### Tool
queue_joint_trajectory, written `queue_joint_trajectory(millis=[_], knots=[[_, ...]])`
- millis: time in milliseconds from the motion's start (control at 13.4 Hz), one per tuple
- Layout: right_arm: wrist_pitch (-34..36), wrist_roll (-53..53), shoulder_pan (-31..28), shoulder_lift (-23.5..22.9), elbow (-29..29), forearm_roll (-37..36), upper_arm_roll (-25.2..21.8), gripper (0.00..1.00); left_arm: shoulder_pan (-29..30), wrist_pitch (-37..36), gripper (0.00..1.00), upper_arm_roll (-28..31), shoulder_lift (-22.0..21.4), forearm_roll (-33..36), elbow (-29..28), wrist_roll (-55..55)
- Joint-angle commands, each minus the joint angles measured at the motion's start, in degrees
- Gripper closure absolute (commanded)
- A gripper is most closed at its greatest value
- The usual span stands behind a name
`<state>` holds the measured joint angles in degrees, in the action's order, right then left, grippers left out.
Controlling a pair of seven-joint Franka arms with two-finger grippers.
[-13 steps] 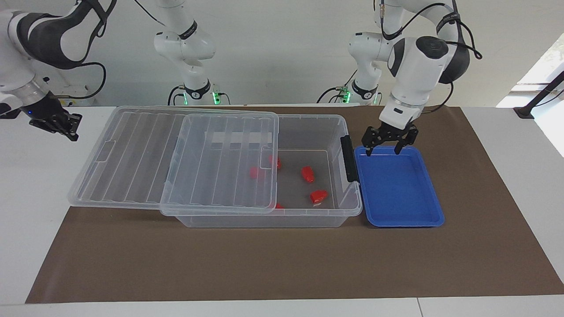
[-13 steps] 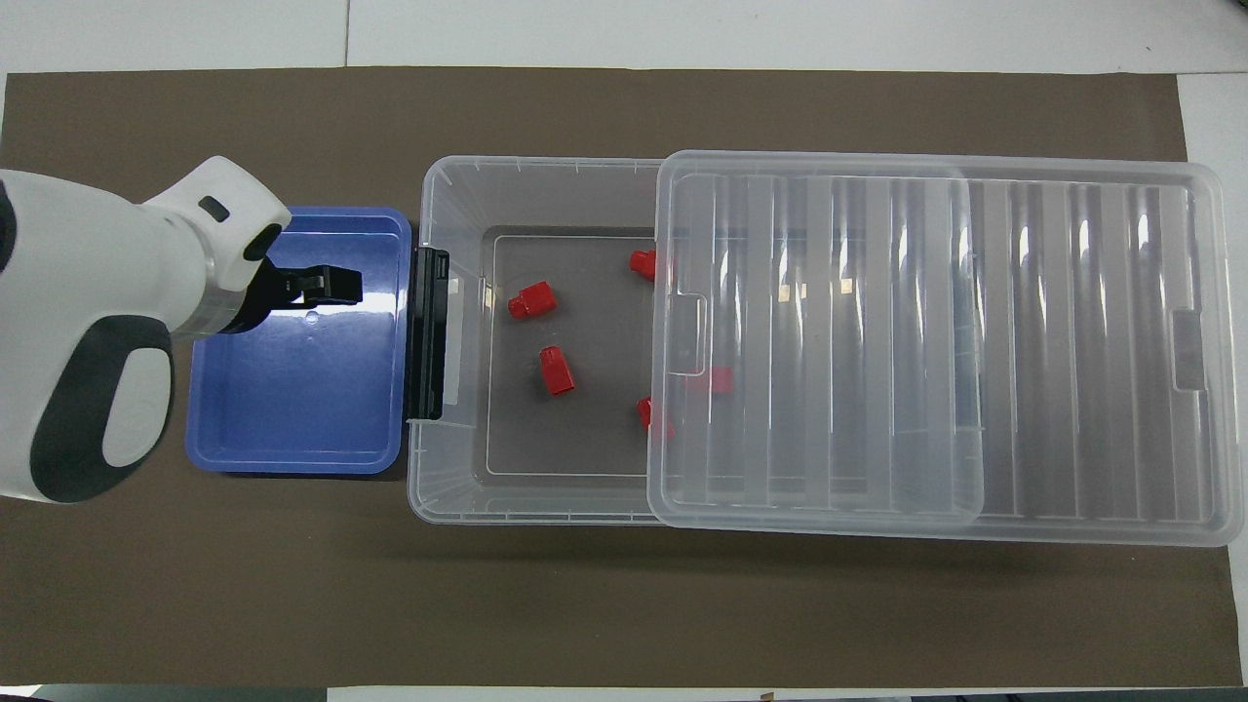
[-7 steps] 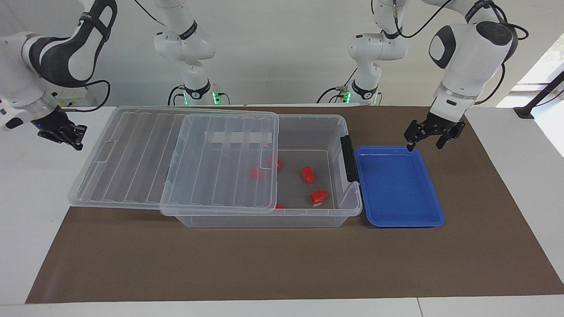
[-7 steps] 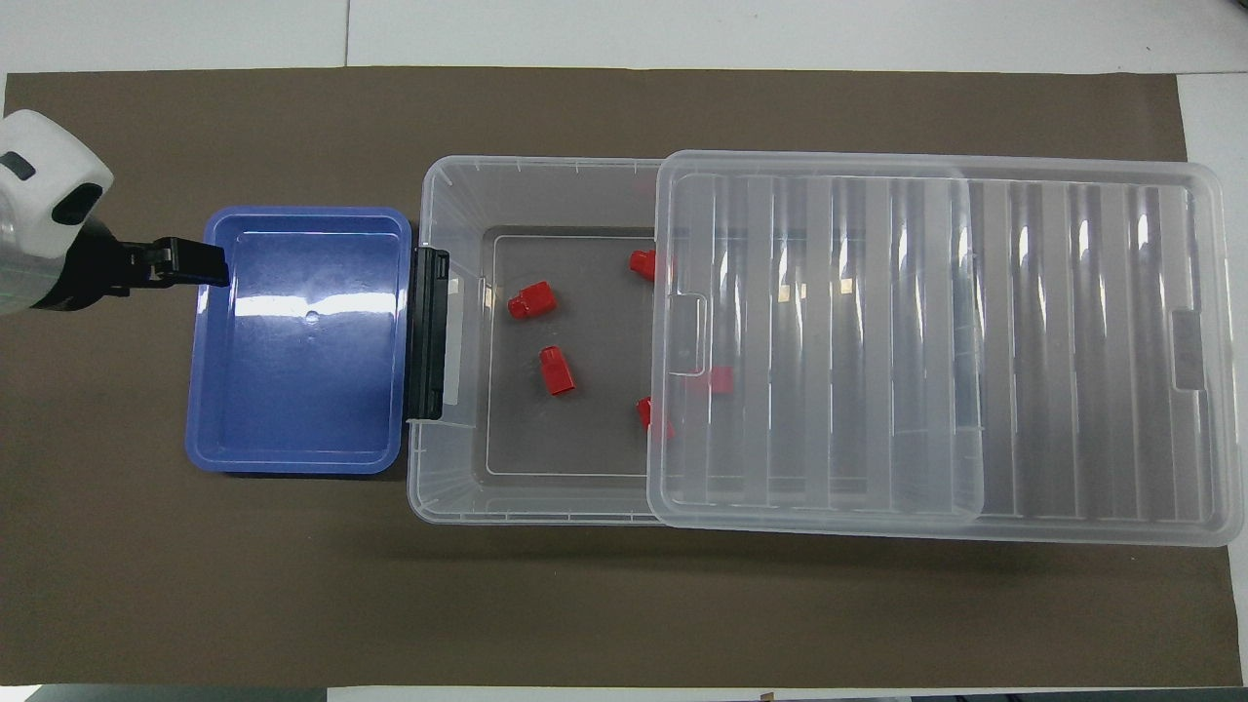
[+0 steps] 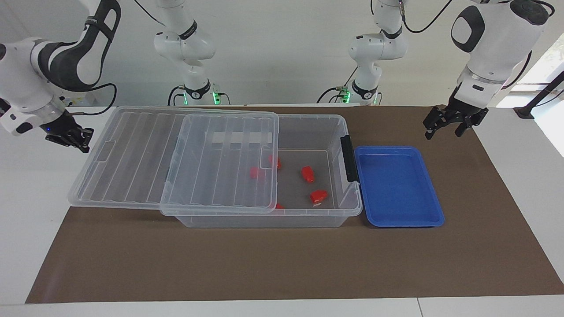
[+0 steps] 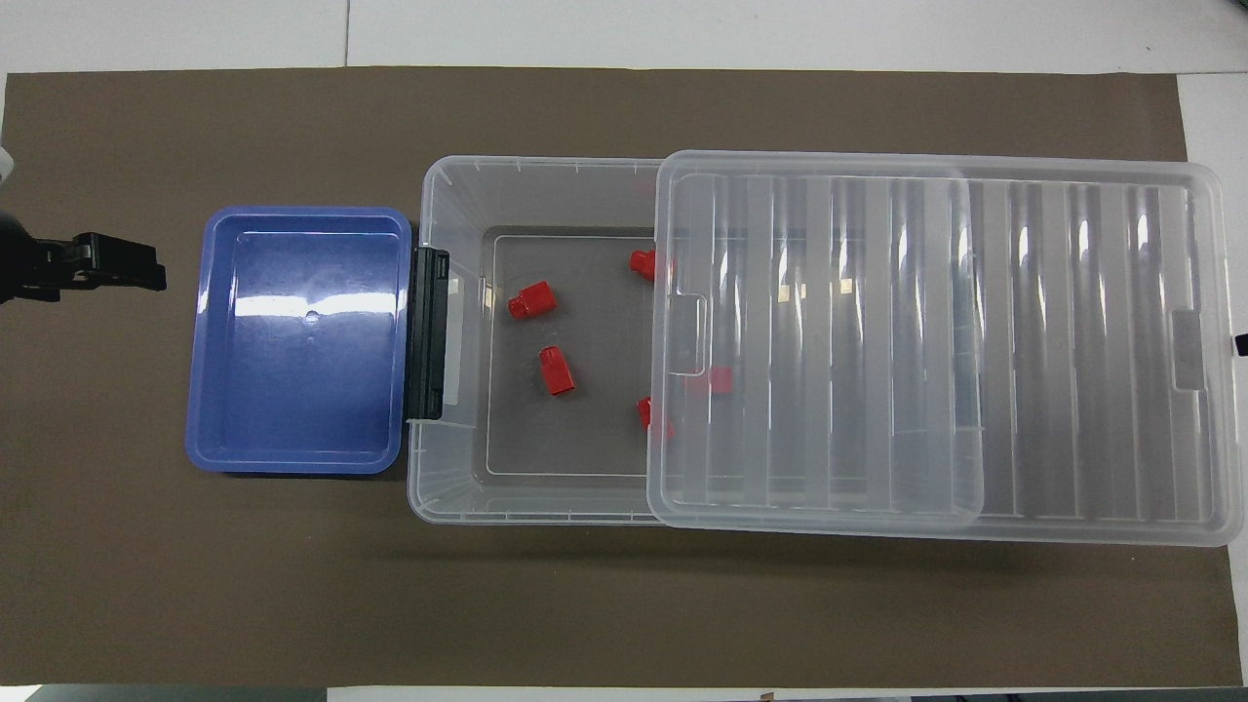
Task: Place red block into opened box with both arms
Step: 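Slide the clear lid with the right gripper back toward the blue tray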
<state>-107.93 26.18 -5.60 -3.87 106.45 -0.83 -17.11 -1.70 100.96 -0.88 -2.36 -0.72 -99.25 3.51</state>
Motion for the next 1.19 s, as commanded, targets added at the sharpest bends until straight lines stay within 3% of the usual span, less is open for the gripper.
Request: queue_joint_trajectory(millis=[0,1116], knots=[[-1.05,-2.53,-0.29,1.05,1.39,-0.23,2.07,1.00,0.91,-2.17,0.00,-0.35,-0.54,0.11,0.11,-1.40],[-1.14,-17.02,-0.29,1.05,2.01,0.48,12.26,1.00,1.44,-3.40,0.00,-0.26,-1.33,0.11,-0.33,-2.11]])
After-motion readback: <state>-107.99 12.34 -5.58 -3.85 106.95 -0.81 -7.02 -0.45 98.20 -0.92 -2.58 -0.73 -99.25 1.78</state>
